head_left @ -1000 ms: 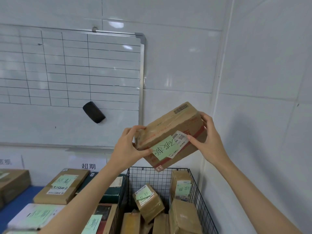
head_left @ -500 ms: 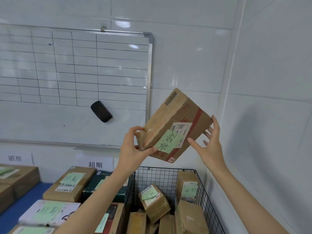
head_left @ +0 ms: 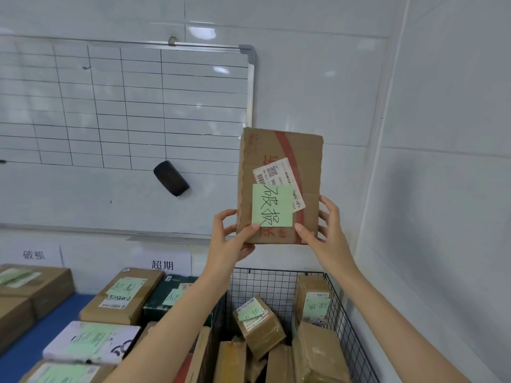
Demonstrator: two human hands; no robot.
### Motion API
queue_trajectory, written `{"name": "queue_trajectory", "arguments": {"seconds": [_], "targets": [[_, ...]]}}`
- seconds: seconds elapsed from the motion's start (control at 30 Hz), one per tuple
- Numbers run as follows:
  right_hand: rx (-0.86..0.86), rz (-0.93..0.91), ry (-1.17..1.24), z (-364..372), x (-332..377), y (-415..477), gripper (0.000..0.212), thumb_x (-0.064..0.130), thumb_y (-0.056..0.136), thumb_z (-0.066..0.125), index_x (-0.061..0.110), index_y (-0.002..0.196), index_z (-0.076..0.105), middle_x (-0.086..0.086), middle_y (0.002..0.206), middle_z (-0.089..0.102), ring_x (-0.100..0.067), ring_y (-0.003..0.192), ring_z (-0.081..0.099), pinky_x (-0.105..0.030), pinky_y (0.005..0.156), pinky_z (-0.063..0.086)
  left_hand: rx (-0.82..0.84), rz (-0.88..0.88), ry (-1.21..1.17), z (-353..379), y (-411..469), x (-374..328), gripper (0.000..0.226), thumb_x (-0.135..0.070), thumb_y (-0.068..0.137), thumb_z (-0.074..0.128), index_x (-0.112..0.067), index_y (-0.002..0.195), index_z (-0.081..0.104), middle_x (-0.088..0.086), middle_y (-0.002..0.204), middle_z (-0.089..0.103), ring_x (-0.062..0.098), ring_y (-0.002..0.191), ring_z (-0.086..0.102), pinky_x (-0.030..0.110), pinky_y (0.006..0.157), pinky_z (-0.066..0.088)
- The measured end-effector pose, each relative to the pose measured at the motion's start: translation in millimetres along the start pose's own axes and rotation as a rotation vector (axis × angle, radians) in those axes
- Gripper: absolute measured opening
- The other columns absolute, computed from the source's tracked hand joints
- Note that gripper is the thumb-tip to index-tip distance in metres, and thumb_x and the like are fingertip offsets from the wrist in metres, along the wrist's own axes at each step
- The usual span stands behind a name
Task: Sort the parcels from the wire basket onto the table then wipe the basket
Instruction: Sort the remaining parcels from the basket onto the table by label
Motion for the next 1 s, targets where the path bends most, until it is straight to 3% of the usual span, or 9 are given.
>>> {"name": "queue_trajectory", "arguments": {"seconds": [0.13, 0.23, 0.33, 0.47, 0.63, 0.7, 0.8, 0.9, 1.0], "targets": [[0.038, -0.008, -0.029, 2.4, 5.4, -2.8, 0.072, 0.03, 0.091, 0.067, 0.062, 0.13, 0.015, 0.043, 0.13, 0.027, 0.039, 0.11, 0.028, 0.005, 0.081, 0.036, 0.035, -0.025, 0.155, -4.8, 0.9, -0.8, 0.044, -0.04, 0.086, 0.072, -0.04, 0.122, 0.047, -0.001, 0.119, 0.064, 0.014, 0.107, 0.062, 0.039, 0.09, 0.048], [0.026, -0.008, -0.036, 2.3, 7.8, -3.6, 0.074, 0.034, 0.089, 0.068, 0.062, 0.132, 0.015, 0.032, 0.138, 0.03, 0.022, 0.12, 0.036, -0.001, 0.082, 0.04, 0.053, -0.004, 0.192, -9.5, 1.5, -4.9, 0.044, -0.037, 0.087, 0.071, -0.037, 0.123, 0.046, -0.003, 0.115, 0.068, 0.008, 0.107, 0.061, 0.034, 0.098, 0.04], [0.022, -0.003, -0.046, 2.5, 7.9, -2.4, 0.078, 0.035, 0.089, 0.069, 0.057, 0.14, 0.014, 0.023, 0.141, 0.03, -0.003, 0.127, 0.038, -0.01, 0.085, 0.04, 0.078, 0.03, 0.177, -13.9, 3.0, -7.4, 0.046, -0.031, 0.086, 0.072, -0.035, 0.123, 0.046, -0.002, 0.121, 0.066, 0.012, 0.108, 0.063, 0.022, 0.086, 0.041], [0.049, -0.022, -0.064, 2.4, 7.1, 2.5, 0.082, 0.037, 0.088, 0.07, 0.047, 0.151, 0.018, 0.023, 0.141, 0.035, -0.001, 0.125, 0.043, -0.011, 0.084, 0.046, 0.078, 0.068, 0.214, -20.8, 5.6, -8.7, 0.054, -0.028, 0.083, 0.075, -0.039, 0.125, 0.042, -0.002, 0.126, 0.061, 0.012, 0.107, 0.063, 0.032, 0.095, 0.047], [0.003, -0.012, 0.026, 2.2, 10.3, 2.0, 0.081, 0.044, 0.08, 0.071, 0.04, 0.148, 0.028, 0.025, 0.134, 0.044, -0.012, 0.13, 0.049, -0.034, 0.102, 0.049, 0.05, 0.131, 0.241, -15.9, -0.1, -5.2, 0.068, -0.032, 0.08, 0.08, -0.051, 0.125, 0.034, -0.004, 0.116, 0.062, 0.014, 0.113, 0.059, 0.043, 0.092, 0.054], [-0.054, -0.018, 0.047, 4.0, 11.6, 0.8, 0.072, 0.037, 0.084, 0.072, 0.036, 0.145, 0.035, 0.026, 0.131, 0.046, -0.007, 0.126, 0.052, -0.032, 0.101, 0.049, 0.017, 0.142, 0.215, -12.3, -2.9, -1.4, 0.069, -0.035, 0.076, 0.08, -0.057, 0.121, 0.033, -0.004, 0.117, 0.062, 0.013, 0.114, 0.058, 0.043, 0.089, 0.057], [-0.102, -0.009, 0.038, 7.2, 11.3, -0.5, 0.065, 0.034, 0.087, 0.072, 0.034, 0.142, 0.037, 0.017, 0.133, 0.049, -0.006, 0.122, 0.052, -0.029, 0.096, 0.05, -0.02, 0.16, 0.176, -7.4, -5.2, 3.2, 0.068, -0.022, 0.084, 0.077, -0.057, 0.119, 0.03, -0.002, 0.117, 0.06, 0.013, 0.116, 0.056, 0.038, 0.085, 0.058], [-0.078, 0.024, 0.073, 12.6, 10.1, -2.6, 0.065, 0.038, 0.086, 0.072, 0.04, 0.138, 0.033, 0.02, 0.131, 0.048, -0.012, 0.124, 0.053, -0.012, 0.08, 0.048, -0.035, 0.164, 0.151, -3.6, -6.4, 6.0, 0.071, -0.02, 0.087, 0.074, -0.05, 0.128, 0.026, 0.002, 0.119, 0.057, 0.017, 0.119, 0.054, 0.033, 0.081, 0.058], [-0.063, 0.038, 0.115, 16.9, 10.5, -5.3, 0.073, 0.047, 0.081, 0.071, 0.043, 0.14, 0.028, 0.024, 0.132, 0.047, -0.012, 0.124, 0.055, -0.021, 0.094, 0.047, -0.032, 0.156, 0.124, -0.2, -8.0, 8.7, 0.072, -0.019, 0.087, 0.074, -0.048, 0.129, 0.022, 0.005, 0.122, 0.055, 0.018, 0.121, 0.053, 0.029, 0.078, 0.058]]}}
Point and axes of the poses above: each hand's wrist, its own y-axis towards the middle knuckle, its own z-axis out of the palm, x = y × z, the point moved 1 cm from there along y, towards the middle knuckle
